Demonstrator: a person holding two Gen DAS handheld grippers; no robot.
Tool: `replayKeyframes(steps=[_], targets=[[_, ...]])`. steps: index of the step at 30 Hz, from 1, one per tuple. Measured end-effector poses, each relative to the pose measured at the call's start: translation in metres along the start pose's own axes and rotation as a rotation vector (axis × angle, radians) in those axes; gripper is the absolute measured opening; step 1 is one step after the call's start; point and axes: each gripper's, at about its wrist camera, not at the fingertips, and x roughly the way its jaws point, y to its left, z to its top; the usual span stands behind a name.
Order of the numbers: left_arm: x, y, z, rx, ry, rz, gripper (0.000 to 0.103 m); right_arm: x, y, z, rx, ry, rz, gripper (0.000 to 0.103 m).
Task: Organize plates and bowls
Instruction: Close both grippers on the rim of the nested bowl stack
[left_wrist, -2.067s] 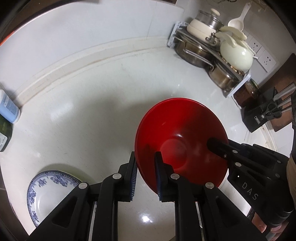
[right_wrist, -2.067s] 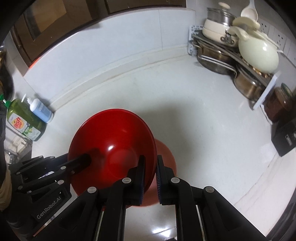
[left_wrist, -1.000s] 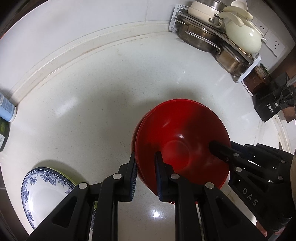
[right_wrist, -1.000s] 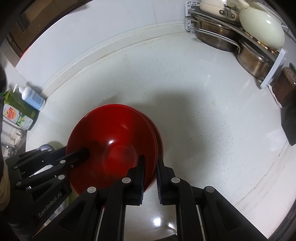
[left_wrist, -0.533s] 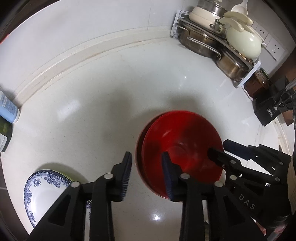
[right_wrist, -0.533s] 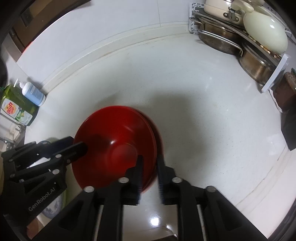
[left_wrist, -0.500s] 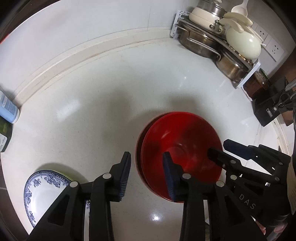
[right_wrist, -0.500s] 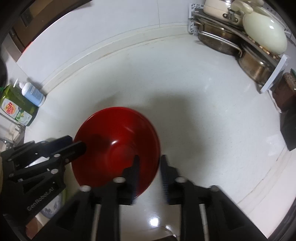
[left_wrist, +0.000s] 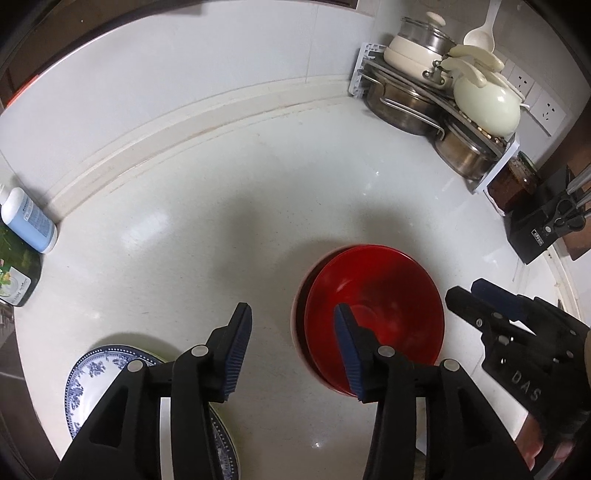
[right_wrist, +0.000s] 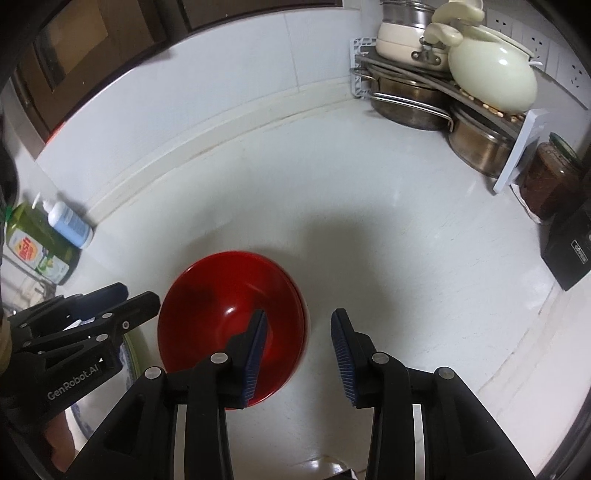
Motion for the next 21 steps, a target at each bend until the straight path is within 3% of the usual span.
replayKeyframes(steps=[7,21], targets=[[-0.003,0.002,-0.005,0.021,-0.023,0.020,0.061,-0.001,-0.004,-0.003,0.037,-0.015,0.006,0.037],[0.033,0.003,-0.013,-0.012,0.085,-0.024,0.060,0.030,-0.007,-0.012,0.055,0.062,0.045,0.037]])
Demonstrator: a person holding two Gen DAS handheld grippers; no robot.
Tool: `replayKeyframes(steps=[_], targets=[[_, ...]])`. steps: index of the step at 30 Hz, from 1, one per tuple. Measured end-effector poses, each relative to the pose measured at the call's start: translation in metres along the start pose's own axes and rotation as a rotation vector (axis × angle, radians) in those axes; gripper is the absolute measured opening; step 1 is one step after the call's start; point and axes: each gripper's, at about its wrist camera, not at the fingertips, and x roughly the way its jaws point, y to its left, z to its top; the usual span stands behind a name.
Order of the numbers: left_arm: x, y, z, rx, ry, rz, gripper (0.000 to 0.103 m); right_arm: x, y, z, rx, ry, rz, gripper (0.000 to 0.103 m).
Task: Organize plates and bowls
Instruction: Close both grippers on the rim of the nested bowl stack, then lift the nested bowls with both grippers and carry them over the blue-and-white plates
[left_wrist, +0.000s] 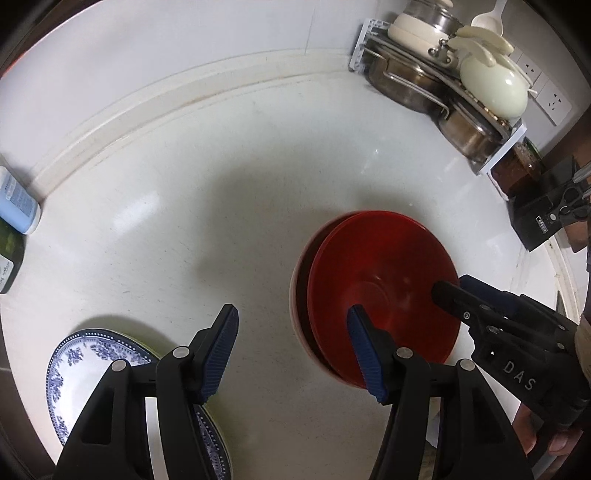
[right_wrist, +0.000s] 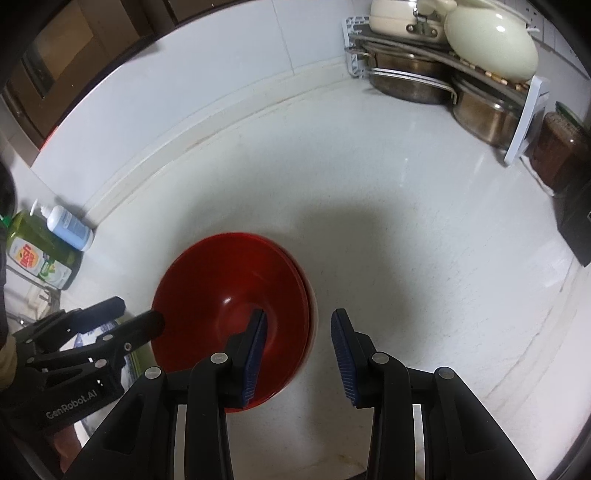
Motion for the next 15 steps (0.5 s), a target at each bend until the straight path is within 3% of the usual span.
replayKeyframes(steps=[8,15], targets=[[0.022,0.002,0.004,-0.029,0.045,-0.006,0.054,0.018,-0.007,0.004,0.024,0.060,0.025,0.037],[0.033,0.003,0.008,-0.061,0.068,-0.028,0.043,0.030,-0.010,0.007,0.047,0.112,0.054,0.037]])
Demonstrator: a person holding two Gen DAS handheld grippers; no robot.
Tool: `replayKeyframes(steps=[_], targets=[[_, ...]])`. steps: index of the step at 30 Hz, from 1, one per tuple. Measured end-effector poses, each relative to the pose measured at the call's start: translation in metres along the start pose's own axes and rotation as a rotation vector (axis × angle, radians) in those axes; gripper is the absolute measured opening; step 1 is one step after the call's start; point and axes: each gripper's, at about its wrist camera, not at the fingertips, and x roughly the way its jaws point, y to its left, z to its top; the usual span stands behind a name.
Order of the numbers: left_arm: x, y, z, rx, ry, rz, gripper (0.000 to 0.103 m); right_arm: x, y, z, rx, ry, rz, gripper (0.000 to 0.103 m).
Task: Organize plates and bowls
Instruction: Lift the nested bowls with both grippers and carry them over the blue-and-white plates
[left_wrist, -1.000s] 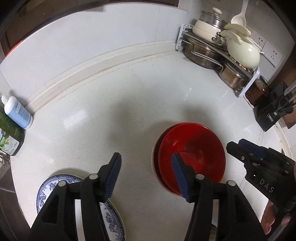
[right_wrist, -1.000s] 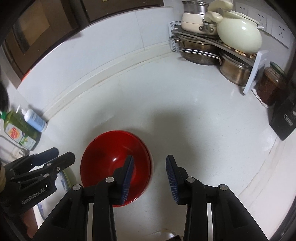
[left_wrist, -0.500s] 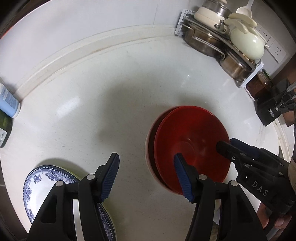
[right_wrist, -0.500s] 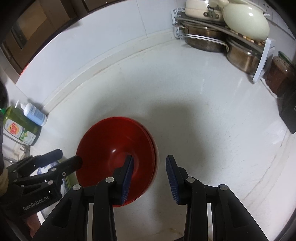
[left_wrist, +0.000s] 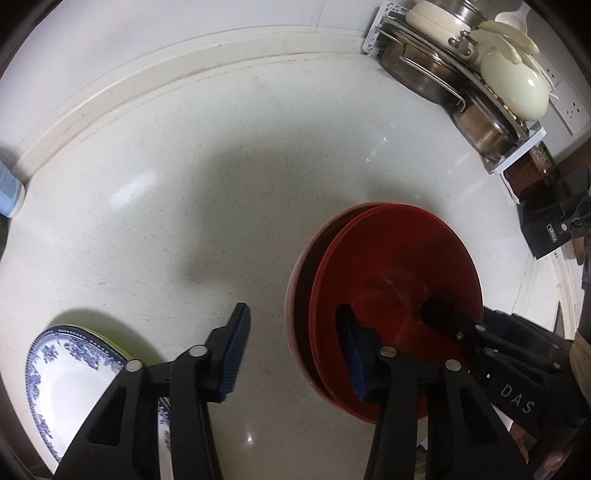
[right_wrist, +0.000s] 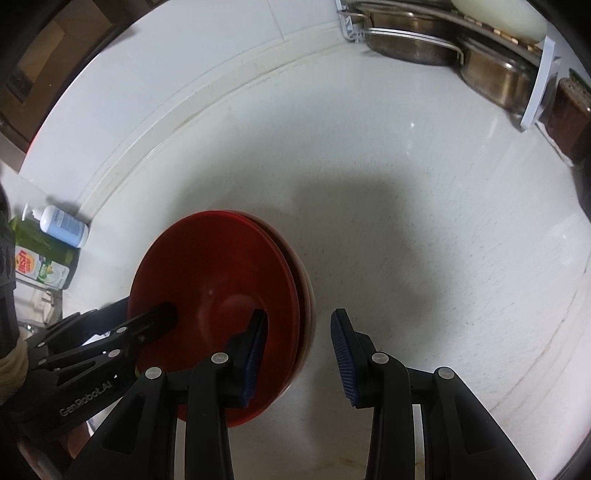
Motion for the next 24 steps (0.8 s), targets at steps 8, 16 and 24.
replayKeyframes(steps=[8,16,24], targets=[[0.016,0.001,0.001,-0.050,0.077,-0.061,0.025,0.007,-0.001,0.004,-0.006,0.043,0.015,0.033],[0.017,-0.002,0.001,-0.074,0.073,-0.040,0.025,0.010,0.002,0.007,-0.007,0.056,-0.003,0.027],[0.015,0.004,-0.002,-0.100,0.071,-0.033,0.025,0.008,0.008,0.009,-0.020,0.060,-0.011,0.026]])
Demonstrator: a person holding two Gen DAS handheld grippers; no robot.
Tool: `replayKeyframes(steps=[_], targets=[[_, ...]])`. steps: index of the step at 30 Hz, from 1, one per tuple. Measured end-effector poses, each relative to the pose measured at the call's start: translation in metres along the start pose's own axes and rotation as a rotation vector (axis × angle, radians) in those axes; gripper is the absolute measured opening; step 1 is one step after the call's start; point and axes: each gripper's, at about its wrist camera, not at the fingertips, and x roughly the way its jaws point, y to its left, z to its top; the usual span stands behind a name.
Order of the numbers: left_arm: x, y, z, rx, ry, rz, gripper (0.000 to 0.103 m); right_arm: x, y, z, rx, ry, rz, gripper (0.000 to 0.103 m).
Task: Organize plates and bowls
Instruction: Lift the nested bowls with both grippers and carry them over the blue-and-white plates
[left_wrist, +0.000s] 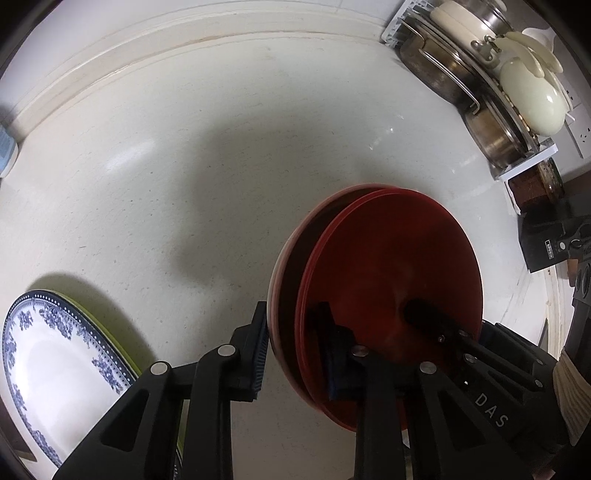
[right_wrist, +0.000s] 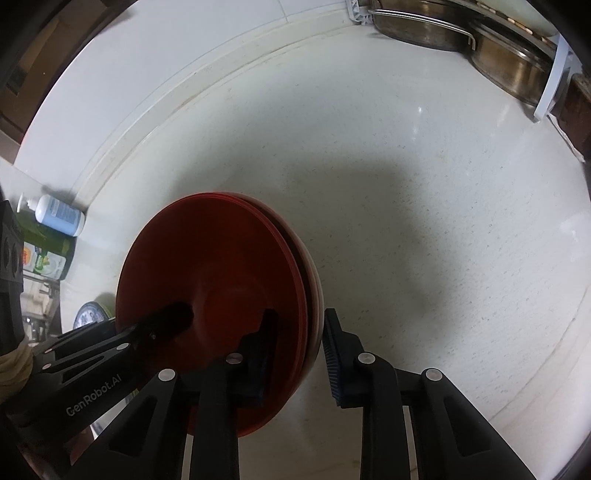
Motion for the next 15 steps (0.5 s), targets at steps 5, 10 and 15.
replayKeyframes(steps=[5,10,15], targets=[[-0.010,0.009,-0.003,-0.018,-0.026,-0.015,0.025,-0.013,0.001,0.002,-0.018,-0.012,-0.001,0.026],[-0.027,0.023,-0.009,-0.051,-0.067,-0.013,0.025,-0.029,0.012,0.005,-0.055,-0.032,0.007,0.026],[-0.046,0.040,-0.018,-0.097,-0.100,-0.005,0.026,-0.042,0.038,0.008,-0.110,-0.054,0.024,0.026]])
